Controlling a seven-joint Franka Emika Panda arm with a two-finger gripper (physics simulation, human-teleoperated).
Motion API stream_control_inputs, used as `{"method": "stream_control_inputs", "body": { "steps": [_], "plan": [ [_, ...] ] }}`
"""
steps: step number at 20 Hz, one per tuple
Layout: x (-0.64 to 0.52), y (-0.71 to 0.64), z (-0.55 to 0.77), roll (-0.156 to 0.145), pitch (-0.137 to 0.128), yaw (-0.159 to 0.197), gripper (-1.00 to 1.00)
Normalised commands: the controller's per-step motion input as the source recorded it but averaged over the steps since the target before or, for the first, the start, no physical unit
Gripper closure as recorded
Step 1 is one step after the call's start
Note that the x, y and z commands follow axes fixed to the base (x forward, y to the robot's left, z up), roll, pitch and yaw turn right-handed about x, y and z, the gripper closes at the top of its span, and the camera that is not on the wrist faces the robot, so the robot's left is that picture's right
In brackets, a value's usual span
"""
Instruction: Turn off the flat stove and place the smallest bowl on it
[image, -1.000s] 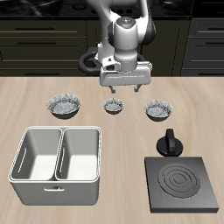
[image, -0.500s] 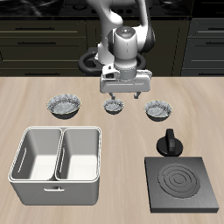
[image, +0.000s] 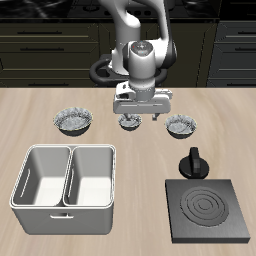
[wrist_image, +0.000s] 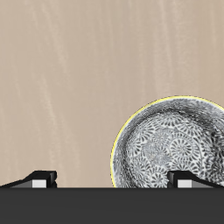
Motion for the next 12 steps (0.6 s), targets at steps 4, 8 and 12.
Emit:
{"method": "stream_control_inputs", "body": {
  "steps": [4, 8, 12],
  "plan": [
    [0.02, 0.05, -0.19, 0.036, 0.015, -0.016, 1.0],
    [-0.03, 0.04, -0.1, 0.028, 0.01, -0.035, 1.0],
    [-0.07, 0.06, 0.01, 0.033, -0.01, -0.028, 1.0]
  ]
}}
